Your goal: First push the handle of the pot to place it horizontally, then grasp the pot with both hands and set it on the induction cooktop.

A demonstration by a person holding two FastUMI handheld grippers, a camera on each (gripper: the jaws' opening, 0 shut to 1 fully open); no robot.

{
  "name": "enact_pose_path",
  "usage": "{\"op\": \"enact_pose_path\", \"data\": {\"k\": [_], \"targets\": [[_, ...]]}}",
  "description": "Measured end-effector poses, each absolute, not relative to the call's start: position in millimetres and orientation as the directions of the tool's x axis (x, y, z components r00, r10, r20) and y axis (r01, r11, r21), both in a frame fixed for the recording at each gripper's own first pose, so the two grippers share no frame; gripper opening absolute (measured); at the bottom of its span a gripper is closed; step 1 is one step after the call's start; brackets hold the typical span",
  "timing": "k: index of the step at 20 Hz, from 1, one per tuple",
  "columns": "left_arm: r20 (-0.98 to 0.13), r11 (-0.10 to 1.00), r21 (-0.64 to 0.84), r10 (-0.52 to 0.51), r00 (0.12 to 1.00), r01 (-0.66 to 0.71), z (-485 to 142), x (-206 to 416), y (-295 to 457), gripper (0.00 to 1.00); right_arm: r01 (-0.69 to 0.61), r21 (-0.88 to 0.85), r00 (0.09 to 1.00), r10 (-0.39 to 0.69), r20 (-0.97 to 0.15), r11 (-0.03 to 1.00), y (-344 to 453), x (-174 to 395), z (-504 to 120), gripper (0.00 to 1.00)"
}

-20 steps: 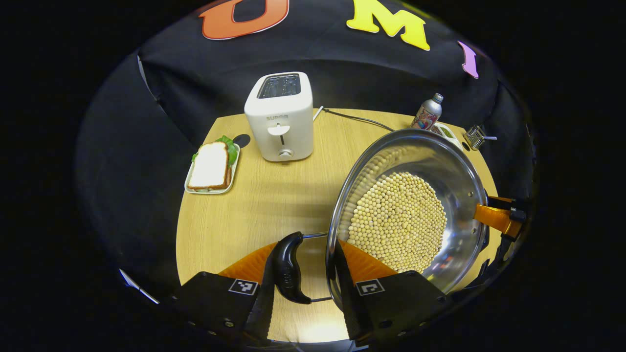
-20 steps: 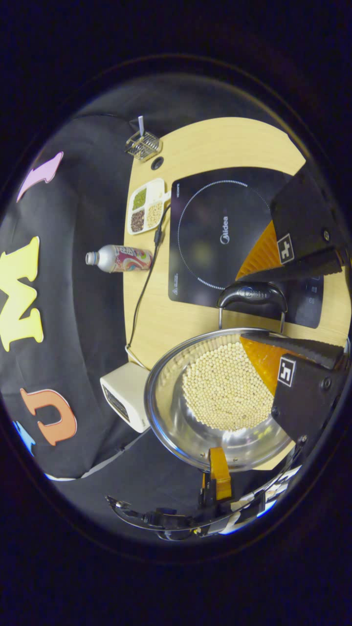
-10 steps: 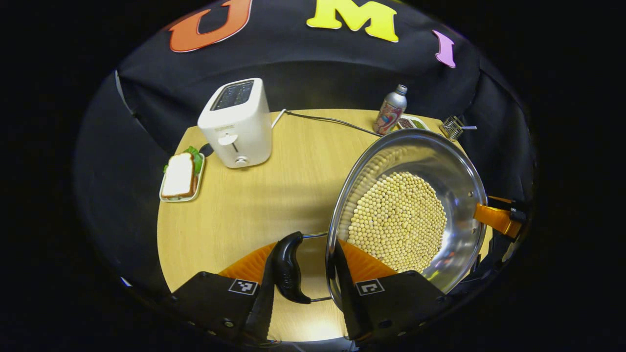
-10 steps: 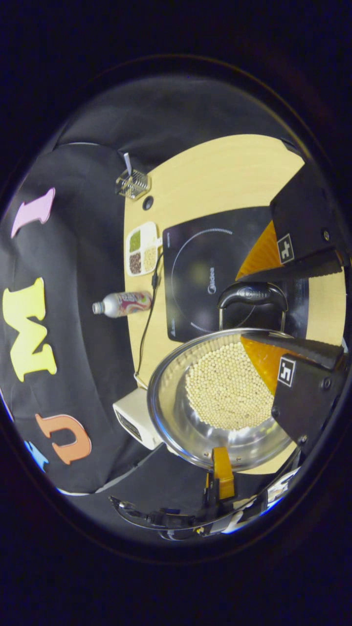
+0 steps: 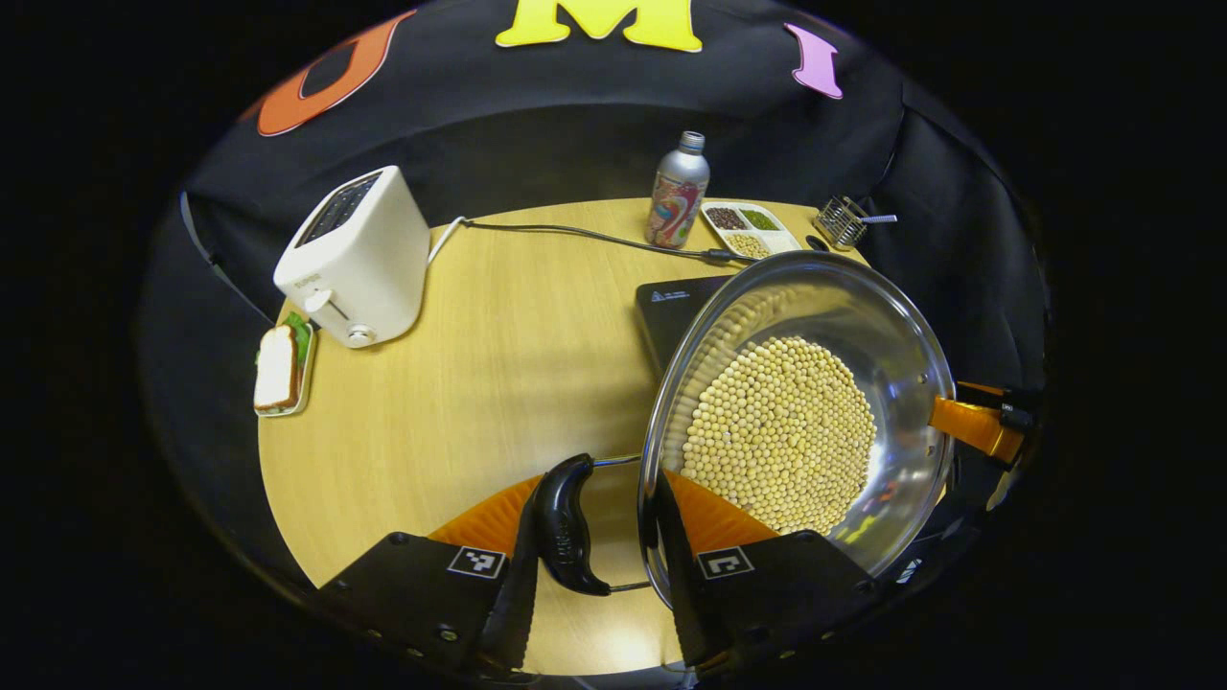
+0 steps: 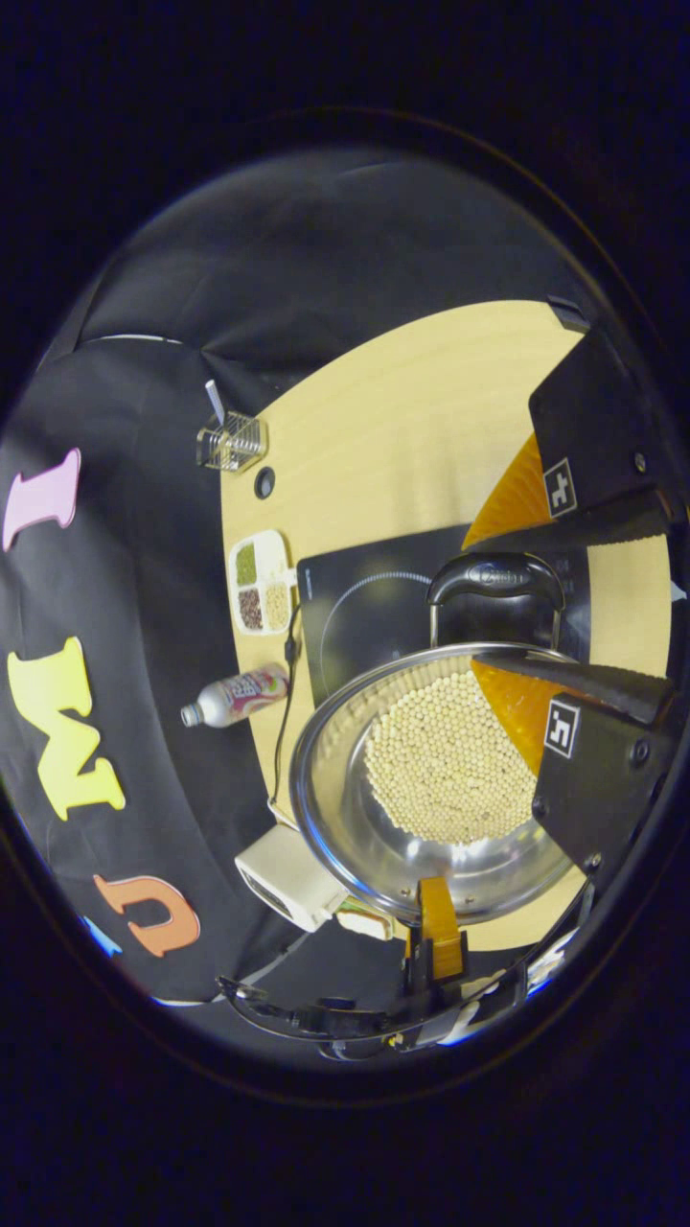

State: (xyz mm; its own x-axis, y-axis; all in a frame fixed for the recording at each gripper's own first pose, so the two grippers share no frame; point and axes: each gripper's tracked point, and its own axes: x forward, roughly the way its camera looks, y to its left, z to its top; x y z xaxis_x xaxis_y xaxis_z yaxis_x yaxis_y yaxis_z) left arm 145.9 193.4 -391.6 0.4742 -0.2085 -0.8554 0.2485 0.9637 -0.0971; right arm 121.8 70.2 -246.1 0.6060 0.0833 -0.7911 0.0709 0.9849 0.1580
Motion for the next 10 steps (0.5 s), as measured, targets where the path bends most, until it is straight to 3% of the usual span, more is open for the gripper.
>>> {"op": "enact_pose_path", "data": {"k": [2,3,4,5,7,8,10], "targets": [[-0.857,0.964,-0.097,-0.207,0.473,0.248,-386.6,146.9,197.7,0.58,0.07,0.155,0.604,0.082,-0.793,0.985,51.9,126.5,-249.6,0.53],[-0.858,0.965,-0.097,-0.204,0.472,0.242,-384.6,147.1,198.0,0.67,0.064,0.152,0.606,0.083,-0.791,0.986,44.6,130.3,-249.4,0.53],[-0.857,0.967,-0.099,-0.203,0.474,0.235,-383.1,146.6,198.8,0.67,0.055,0.147,0.605,0.084,-0.792,0.988,38.4,134.3,-250.2,0.53],[-0.859,0.969,-0.099,-0.198,0.472,0.227,-385.8,141.8,199.6,0.58,0.043,0.141,0.605,0.086,-0.792,0.989,32.9,140.2,-251.3,0.53],[-0.86,0.973,-0.103,-0.192,0.473,0.207,-386.7,138.8,201.2,0.58,0.02,0.134,0.603,0.095,-0.792,0.991,25.6,153.7,-252.7,0.53],[-0.861,0.975,-0.105,-0.188,0.473,0.197,-388.5,136.9,201.4,0.64,0.01,0.13,0.602,0.098,-0.793,0.991,23.3,160.0,-254.5,0.52],[-0.864,0.979,-0.103,-0.176,0.472,0.177,-391.0,134.6,202.3,0.58,0.001,0.129,0.599,0.103,-0.794,0.992,20.5,171.3,-258.8,0.53]]}}
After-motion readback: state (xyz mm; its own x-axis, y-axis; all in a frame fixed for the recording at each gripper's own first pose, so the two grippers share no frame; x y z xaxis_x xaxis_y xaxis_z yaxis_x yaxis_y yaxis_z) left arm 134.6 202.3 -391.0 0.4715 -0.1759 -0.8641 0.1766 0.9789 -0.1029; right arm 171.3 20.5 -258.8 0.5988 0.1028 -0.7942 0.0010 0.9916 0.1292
